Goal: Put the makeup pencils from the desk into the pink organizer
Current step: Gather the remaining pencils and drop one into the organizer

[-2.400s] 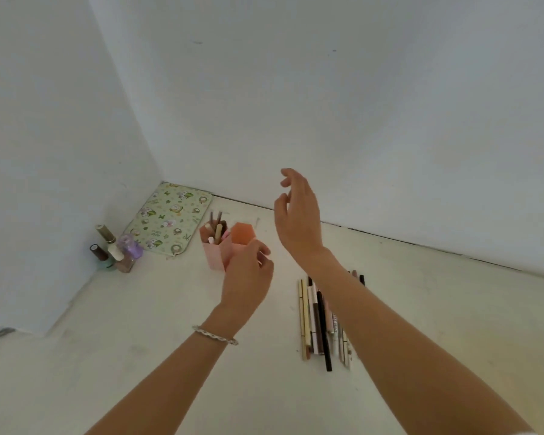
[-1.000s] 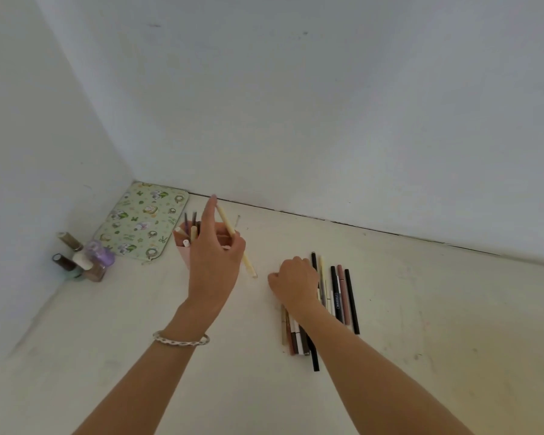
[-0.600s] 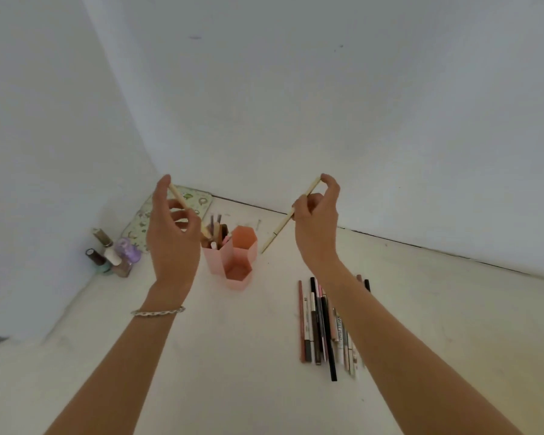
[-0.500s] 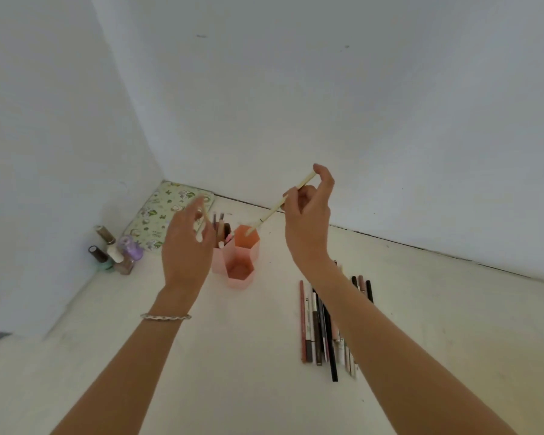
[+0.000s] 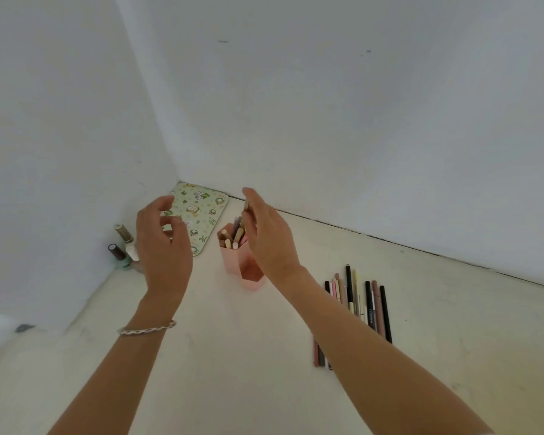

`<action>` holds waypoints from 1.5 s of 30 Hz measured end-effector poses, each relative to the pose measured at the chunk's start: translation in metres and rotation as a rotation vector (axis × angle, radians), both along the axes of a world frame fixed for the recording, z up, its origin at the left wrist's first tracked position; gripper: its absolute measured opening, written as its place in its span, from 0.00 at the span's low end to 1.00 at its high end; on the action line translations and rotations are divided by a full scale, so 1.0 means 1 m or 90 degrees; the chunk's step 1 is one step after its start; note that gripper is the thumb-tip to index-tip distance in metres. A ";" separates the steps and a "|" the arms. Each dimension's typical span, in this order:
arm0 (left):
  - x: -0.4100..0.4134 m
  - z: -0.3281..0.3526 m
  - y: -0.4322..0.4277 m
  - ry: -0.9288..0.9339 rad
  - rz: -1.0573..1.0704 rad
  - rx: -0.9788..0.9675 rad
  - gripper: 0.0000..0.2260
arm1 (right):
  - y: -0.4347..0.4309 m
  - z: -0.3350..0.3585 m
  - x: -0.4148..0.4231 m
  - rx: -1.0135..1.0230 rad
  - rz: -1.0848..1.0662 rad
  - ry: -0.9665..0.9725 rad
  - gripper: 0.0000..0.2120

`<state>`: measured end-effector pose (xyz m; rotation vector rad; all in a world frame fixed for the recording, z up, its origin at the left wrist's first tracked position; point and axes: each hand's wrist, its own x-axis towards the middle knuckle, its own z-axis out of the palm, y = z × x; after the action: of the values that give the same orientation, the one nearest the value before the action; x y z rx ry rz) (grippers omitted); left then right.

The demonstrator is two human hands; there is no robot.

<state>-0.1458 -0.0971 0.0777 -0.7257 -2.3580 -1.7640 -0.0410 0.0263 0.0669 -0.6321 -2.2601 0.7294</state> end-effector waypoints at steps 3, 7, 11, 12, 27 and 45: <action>0.010 0.002 0.004 -0.021 0.001 -0.003 0.15 | -0.001 -0.021 0.002 0.144 0.024 -0.071 0.12; 0.040 0.005 0.015 0.001 -0.011 0.013 0.11 | 0.002 -0.019 0.016 0.099 -0.022 -0.036 0.19; 0.100 -0.020 0.043 -0.007 -0.226 -0.190 0.06 | 0.027 -0.008 0.047 -0.024 -0.148 0.059 0.21; 0.118 -0.033 0.053 -0.041 -0.288 -0.292 0.06 | 0.035 -0.008 0.059 -0.047 -0.170 0.058 0.21; 0.188 -0.105 0.094 -0.251 -0.301 -0.642 0.11 | 0.061 -0.027 0.157 -0.181 -0.266 -0.015 0.18; 0.128 -0.048 0.073 -0.265 -0.272 -0.179 0.32 | 0.023 -0.081 0.130 0.074 -0.115 -0.704 0.08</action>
<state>-0.0174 -0.0242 0.0297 -1.0571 -2.9511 -1.9137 0.0893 0.0491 -0.0137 -1.3996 -3.1062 0.1148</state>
